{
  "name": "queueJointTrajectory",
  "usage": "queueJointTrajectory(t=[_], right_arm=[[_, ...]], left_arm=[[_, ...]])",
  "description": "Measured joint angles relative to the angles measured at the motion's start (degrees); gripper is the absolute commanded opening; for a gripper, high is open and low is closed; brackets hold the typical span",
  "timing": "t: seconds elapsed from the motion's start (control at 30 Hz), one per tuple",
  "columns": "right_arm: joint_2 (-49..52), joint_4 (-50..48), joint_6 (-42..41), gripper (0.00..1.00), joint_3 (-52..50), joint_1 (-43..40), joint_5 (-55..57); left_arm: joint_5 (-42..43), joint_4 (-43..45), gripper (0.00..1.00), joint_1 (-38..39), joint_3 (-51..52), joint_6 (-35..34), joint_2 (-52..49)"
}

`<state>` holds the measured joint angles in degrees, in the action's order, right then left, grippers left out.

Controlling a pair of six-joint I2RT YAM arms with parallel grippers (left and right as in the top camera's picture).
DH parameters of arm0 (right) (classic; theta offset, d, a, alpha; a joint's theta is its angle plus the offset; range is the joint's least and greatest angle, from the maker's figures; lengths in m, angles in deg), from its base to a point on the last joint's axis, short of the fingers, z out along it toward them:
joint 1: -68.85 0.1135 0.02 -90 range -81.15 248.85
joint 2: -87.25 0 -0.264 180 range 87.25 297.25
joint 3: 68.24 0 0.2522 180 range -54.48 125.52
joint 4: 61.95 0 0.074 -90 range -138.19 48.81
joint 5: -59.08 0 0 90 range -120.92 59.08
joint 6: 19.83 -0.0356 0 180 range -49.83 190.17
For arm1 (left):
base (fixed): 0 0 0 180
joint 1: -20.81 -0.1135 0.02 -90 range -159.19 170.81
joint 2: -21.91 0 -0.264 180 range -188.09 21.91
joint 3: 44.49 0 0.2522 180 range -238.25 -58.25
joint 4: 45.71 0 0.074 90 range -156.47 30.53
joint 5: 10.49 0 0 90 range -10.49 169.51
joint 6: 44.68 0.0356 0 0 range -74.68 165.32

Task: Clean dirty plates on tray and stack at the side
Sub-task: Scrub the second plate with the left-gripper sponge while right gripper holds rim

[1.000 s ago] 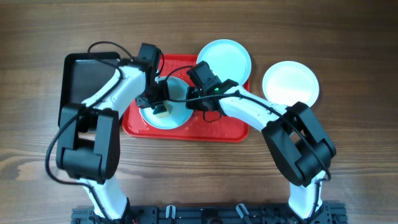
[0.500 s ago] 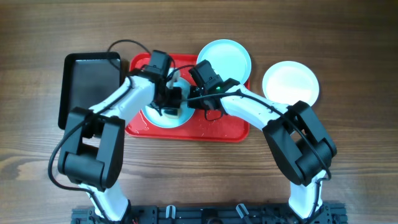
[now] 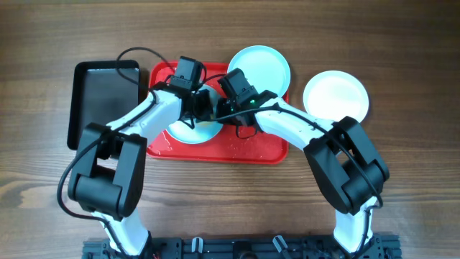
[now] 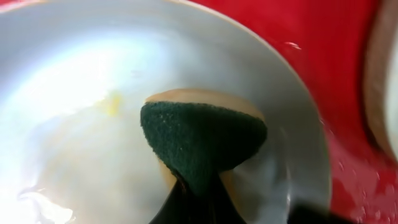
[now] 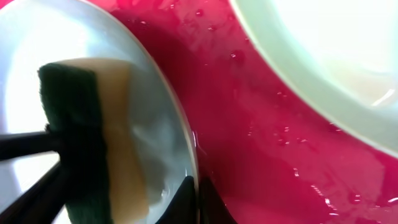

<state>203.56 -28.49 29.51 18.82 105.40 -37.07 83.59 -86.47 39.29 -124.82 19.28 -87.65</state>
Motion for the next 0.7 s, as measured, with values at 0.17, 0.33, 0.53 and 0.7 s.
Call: queueJointTrajectory(t=[0.17, 0.33, 0.53, 0.7], right_arm=[[0.0, -0.28, 0.02, 0.04, 0.07, 0.7, -1.38], [0.0, -0.46, 0.22, 0.04, 0.37, 1.18, -2.97], [0.0, -0.07, 0.46, 0.04, 0.37, 1.18, -3.28], [0.0, 0.2, 1.95, 0.04, 0.37, 1.05, -3.89]], left_arm=[[-1.68, -4.9, 0.04, -2.97, -1.01, -9.27, 0.02], [-0.76, -9.97, 0.04, -5.95, -1.73, -11.74, 0.09], [4.87, -14.16, 0.04, -7.72, -1.99, -1.68, 0.07], [8.74, -18.86, 0.04, -8.52, -1.97, 8.02, 0.07]])
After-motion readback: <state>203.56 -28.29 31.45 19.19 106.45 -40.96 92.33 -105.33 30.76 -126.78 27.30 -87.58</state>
